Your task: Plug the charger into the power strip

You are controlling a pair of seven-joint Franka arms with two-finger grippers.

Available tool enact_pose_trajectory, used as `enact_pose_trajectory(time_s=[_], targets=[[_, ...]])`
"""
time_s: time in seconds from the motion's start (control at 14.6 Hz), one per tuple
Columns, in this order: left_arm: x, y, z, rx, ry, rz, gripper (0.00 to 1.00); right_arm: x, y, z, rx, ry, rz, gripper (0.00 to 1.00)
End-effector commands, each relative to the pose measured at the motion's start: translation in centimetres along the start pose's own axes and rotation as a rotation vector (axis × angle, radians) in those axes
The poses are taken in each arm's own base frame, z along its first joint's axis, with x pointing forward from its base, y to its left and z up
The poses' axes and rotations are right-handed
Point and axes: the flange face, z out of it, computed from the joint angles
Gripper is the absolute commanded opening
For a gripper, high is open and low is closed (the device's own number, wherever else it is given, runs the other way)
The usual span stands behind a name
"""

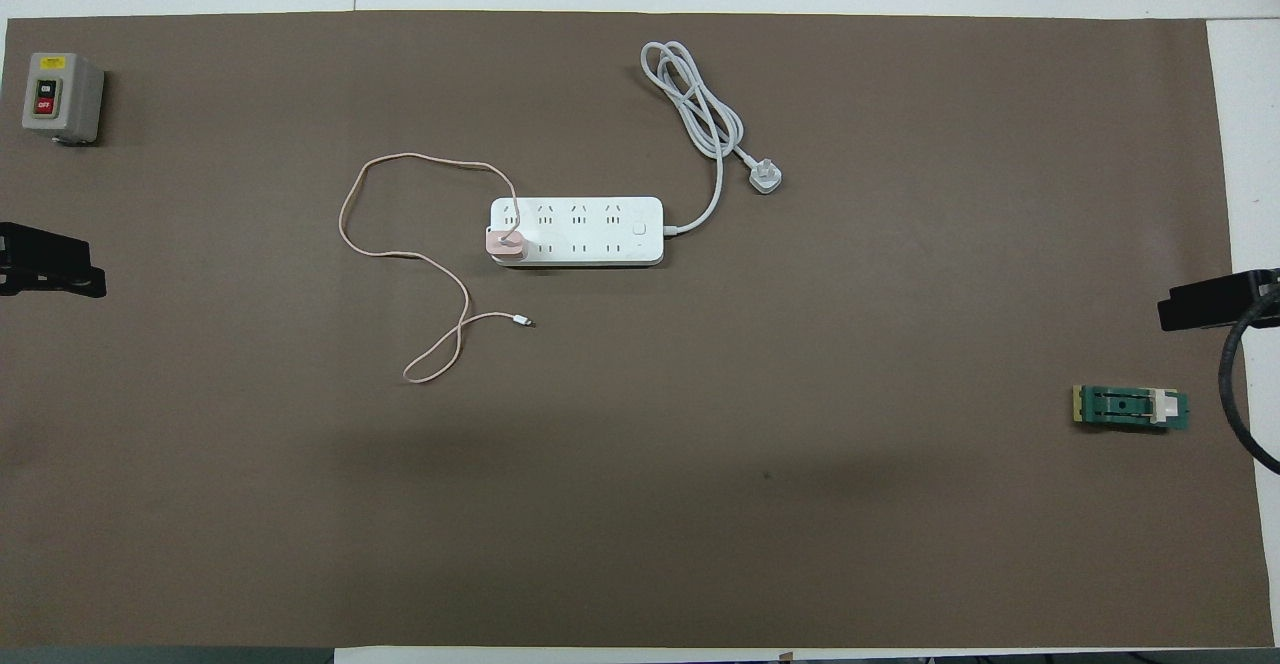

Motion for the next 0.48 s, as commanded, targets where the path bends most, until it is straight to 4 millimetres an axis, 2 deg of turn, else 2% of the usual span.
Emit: enact_pose_trajectory(time_s=[0.0,0.27,0.41], targets=[[-0.8,-0.5,0.6,-0.011,0.010,0.017,1.00,-0.8,0.3,-0.2,0.008,-0.004,0.019,1.00],[0.8,0.4,1.0,0.003,-0.056,0.029,1.00,-0.8,0.4,-0.2,0.008,-0.004,0.020,1.00],[0.8,0.9,1.1,-0.001,-0.058,0.041,1.00,-0.8,0.4,-0.2,0.008,-0.004,0.022,1.00]])
